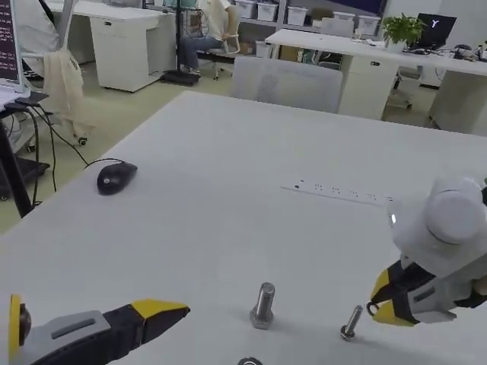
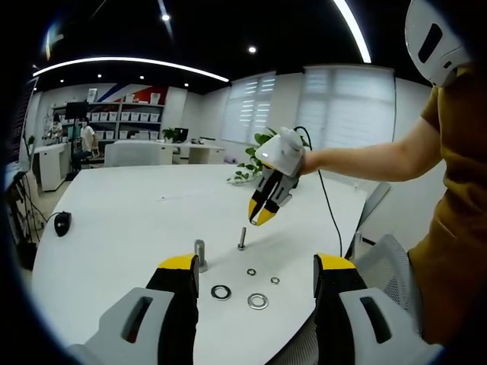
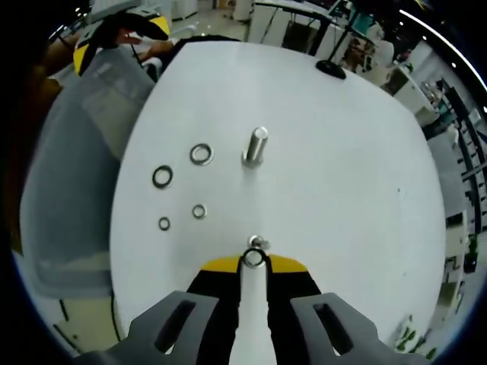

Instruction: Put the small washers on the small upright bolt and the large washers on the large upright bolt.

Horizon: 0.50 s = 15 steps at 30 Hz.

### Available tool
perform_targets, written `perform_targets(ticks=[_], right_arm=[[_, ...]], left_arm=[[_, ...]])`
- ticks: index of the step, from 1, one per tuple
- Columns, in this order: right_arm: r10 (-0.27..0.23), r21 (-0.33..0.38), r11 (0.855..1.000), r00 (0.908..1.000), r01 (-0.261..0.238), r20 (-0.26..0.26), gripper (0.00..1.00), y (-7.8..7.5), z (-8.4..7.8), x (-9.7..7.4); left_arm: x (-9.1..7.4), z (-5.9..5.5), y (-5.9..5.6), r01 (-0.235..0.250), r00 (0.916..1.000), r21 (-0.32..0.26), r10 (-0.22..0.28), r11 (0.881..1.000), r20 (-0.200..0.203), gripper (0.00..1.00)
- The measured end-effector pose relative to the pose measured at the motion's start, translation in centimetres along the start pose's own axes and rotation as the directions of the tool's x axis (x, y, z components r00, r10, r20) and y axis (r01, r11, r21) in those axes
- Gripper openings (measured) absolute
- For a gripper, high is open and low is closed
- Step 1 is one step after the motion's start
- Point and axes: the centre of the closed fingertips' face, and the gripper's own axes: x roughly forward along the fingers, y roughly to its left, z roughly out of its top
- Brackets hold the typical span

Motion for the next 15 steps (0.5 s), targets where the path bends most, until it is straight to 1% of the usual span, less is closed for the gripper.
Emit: perform_targets(ticks=[4, 6, 15], right_arm=[[0.006, -0.017, 1.0, 1.0, -0.006, -0.002, 0.12, -0.2, 0.4, 0.4], [0.011, -0.026, 1.0, 0.9999, -0.012, -0.011, 0.12, -0.3, 0.4, 0.7], [0.029, -0.035, 0.999, 0.9994, -0.029, -0.021, 0.12, -0.5, 0.3, 1.5]], left_arm=[[-0.1, 0.0, 0.2, -0.004, 1.0, -0.005, 0.004, 1.0, 0.0, 0.6], [-0.2, -0.1, 0.3, -0.007, 1.0, -0.006, 0.007, 1.0, -0.002, 0.6], [-0.2, -0.1, 0.6, -0.012, 0.9999, -0.011, 0.012, 1.0, -0.001, 0.6]])
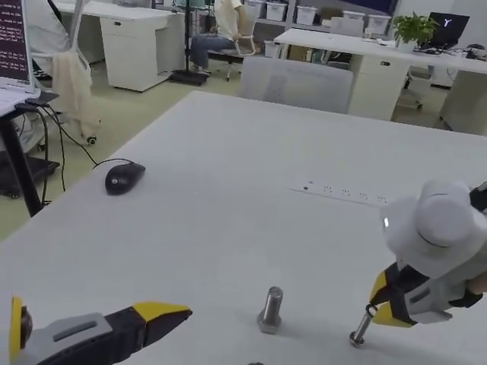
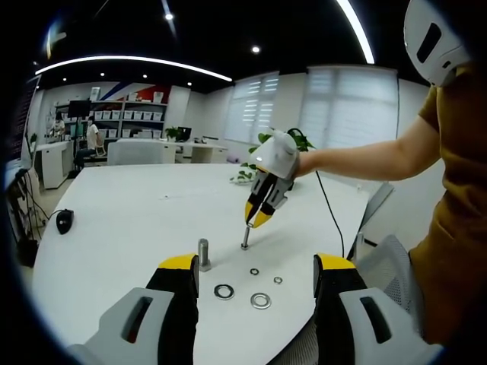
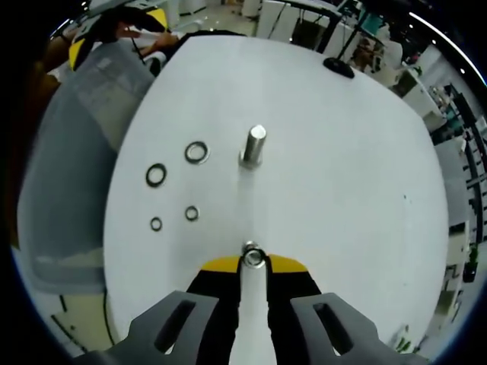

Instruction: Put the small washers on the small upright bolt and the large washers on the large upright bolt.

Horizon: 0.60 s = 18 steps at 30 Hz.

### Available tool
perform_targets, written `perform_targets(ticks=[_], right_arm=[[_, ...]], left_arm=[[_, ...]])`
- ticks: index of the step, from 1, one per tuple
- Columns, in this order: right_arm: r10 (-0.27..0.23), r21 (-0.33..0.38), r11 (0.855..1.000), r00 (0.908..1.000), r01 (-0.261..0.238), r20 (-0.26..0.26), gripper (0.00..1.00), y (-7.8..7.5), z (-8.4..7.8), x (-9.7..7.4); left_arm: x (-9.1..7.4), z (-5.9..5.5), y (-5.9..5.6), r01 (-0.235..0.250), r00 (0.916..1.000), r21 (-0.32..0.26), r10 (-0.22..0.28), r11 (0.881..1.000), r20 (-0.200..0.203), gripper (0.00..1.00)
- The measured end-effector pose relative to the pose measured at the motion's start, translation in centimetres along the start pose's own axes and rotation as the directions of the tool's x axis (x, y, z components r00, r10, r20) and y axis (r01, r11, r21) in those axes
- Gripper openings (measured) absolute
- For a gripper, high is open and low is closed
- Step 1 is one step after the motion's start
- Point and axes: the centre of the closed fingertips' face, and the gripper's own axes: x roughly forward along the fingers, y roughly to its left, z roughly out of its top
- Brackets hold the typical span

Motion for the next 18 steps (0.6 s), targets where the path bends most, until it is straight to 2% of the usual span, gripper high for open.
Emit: perform_targets(ticks=[18], right_arm=[[0.019, -0.006, 1.0, 0.9997, -0.019, -0.015, 0.12, -0.1, -0.4, 1.3]], left_arm=[[0.0, -0.2, 0.3, -0.012, 0.9999, -0.01, 0.012, 1.0, 0.003, 0.6]])
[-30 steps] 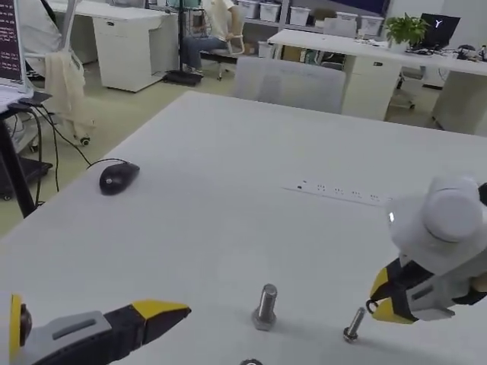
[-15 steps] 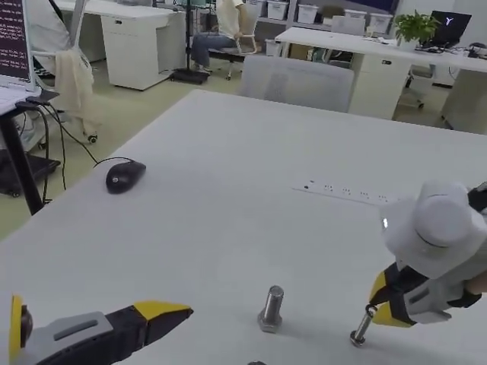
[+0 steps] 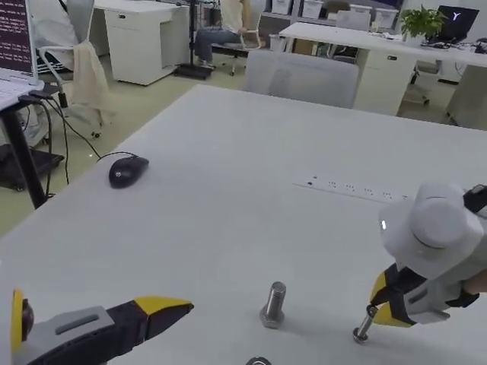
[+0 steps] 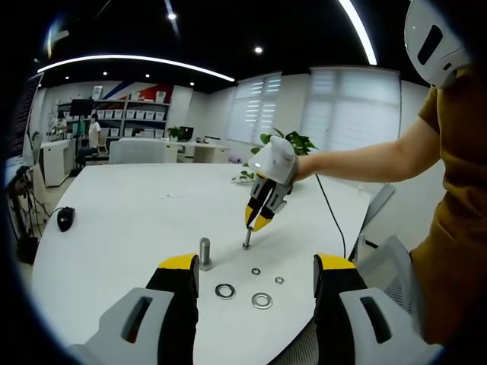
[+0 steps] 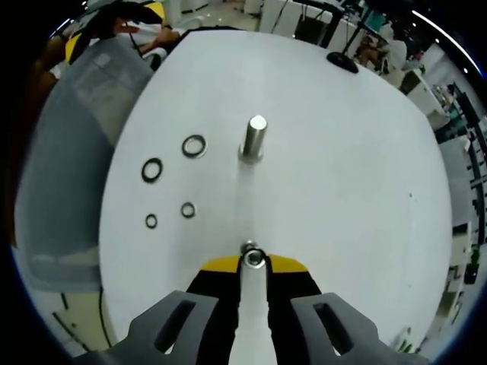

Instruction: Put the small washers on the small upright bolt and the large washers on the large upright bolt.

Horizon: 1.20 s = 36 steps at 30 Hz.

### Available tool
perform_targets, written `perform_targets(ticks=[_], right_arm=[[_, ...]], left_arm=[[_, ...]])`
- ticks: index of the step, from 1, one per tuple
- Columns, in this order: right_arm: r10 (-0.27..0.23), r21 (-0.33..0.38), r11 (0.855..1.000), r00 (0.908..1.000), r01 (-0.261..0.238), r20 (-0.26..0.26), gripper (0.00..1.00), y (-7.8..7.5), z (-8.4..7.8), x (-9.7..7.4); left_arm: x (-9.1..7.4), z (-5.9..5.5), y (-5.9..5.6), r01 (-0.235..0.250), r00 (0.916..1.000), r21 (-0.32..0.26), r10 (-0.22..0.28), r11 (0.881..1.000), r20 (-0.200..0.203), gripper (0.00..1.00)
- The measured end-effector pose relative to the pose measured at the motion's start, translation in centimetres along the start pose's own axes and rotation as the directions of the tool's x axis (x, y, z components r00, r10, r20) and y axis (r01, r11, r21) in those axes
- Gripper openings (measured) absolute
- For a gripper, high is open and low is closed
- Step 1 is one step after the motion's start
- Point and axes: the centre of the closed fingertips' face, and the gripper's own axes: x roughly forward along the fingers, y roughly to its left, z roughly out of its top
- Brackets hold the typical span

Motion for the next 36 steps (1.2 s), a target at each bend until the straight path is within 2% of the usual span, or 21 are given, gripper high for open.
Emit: perform_targets(ticks=[15, 26, 32, 36], right_arm=[[0.033, -0.001, 0.999, 0.9994, -0.033, -0.014, 0.13, 0.2, -0.8, 1.9], [0.056, 0.004, 0.998, 0.9982, -0.056, -0.022, 0.13, 0.5, -1.9, 3.7], [0.059, -0.001, 0.998, 0.9979, -0.059, -0.024, 0.15, 0.6, -2.3, 4.0], [0.045, 0.008, 0.999, 0.9989, -0.045, -0.017, 0.16, 0.4, -2.5, 3.5]], left_arm=[[-0.2, -0.7, 0.1, -0.01, 0.9999, -0.021, 0.01, 1.0, -0.011, 0.6], [-0.1, -0.7, 0.3, -0.014, 0.9999, -0.033, 0.014, 0.999, -0.002, 0.6], [-0.2, -0.8, 0.3, -0.017, 0.9998, -0.034, 0.017, 0.999, -0.008, 0.6], [-0.2, -0.7, 0.2, -0.018, 0.9998, -0.031, 0.017, 0.999, -0.007, 0.6]])
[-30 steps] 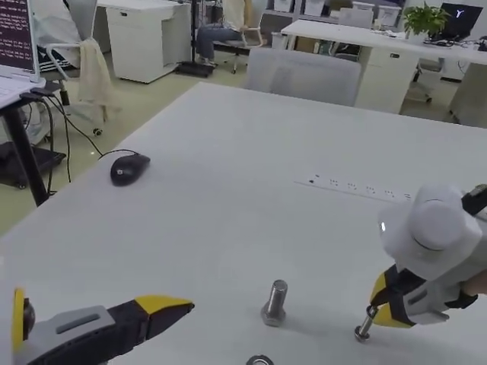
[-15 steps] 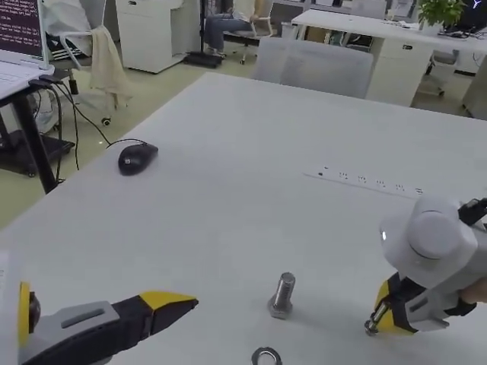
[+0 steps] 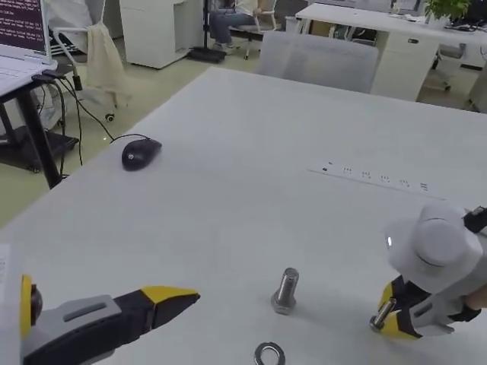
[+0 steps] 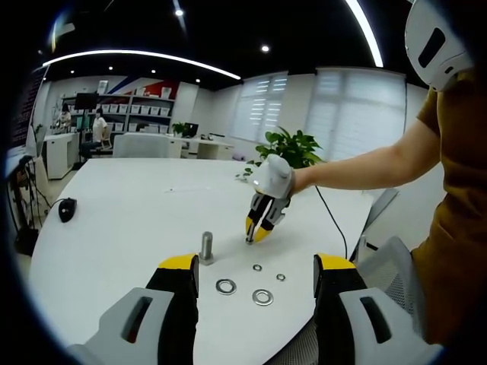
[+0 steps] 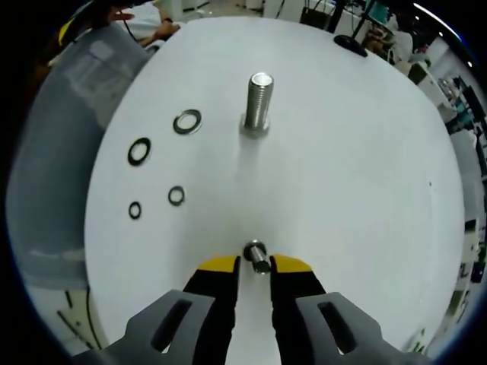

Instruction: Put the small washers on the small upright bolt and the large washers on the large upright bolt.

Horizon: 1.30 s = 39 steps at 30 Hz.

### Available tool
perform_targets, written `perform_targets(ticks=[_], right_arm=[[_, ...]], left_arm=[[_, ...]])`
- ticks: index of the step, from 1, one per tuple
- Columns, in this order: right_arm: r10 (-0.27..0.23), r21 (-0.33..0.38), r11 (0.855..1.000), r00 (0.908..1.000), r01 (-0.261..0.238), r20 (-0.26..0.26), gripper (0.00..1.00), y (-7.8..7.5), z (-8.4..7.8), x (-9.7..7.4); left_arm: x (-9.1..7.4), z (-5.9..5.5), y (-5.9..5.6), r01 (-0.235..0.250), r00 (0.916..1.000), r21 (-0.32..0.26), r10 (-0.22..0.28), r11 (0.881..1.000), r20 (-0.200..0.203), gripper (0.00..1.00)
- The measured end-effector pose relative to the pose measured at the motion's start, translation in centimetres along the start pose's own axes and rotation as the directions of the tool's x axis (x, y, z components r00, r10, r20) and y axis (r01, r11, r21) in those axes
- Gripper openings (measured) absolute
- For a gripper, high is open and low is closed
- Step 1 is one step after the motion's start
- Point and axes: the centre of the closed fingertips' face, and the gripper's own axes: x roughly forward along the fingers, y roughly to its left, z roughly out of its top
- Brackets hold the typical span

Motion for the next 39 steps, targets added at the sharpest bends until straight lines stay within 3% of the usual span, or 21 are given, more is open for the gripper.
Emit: perform_targets(ticks=[5, 13, 22, 25, 39], right_arm=[[-0.013, 0.029, 0.999, 0.9998, 0.012, 0.012, 0.16, 0.2, -0.4, -0.9], [-0.025, 0.056, 0.998, 0.9996, 0.025, 0.013, 0.16, 2.1, -1.2, -1.9], [-0.031, 0.059, 0.998, 0.9982, 0.028, 0.052, 0.16, 4.4, 0.1, -3.0], [-0.012, 0.055, 0.998, 0.997, 0.008, 0.076, 0.16, 5.7, 1.0, -3.2], [0.069, 0.006, 0.998, 0.9955, -0.07, 0.065, 0.17, 10.9, 2.9, -0.8]], left_arm=[[-0.1, 0.0, -0.3, 0.005, 1.0, 0.007, -0.005, 1.0, 0.0, 0.6], [-0.2, 0.4, -1.4, 0.02, 0.9998, 0.034, -0.02, 0.999, 0.0, 0.6], [-0.6, 0.9, -2.5, 0.039, 0.9992, 0.069, -0.039, 0.997, 0.002, 0.6], [-0.8, 1.2, -2.9, 0.045, 0.9988, 0.075, -0.046, 0.996, 0.013, 0.6], [-1.2, 1.1, -4.2, 0.079, 0.9967, 0.098, -0.081, 0.992, 0.009, 0.6]])
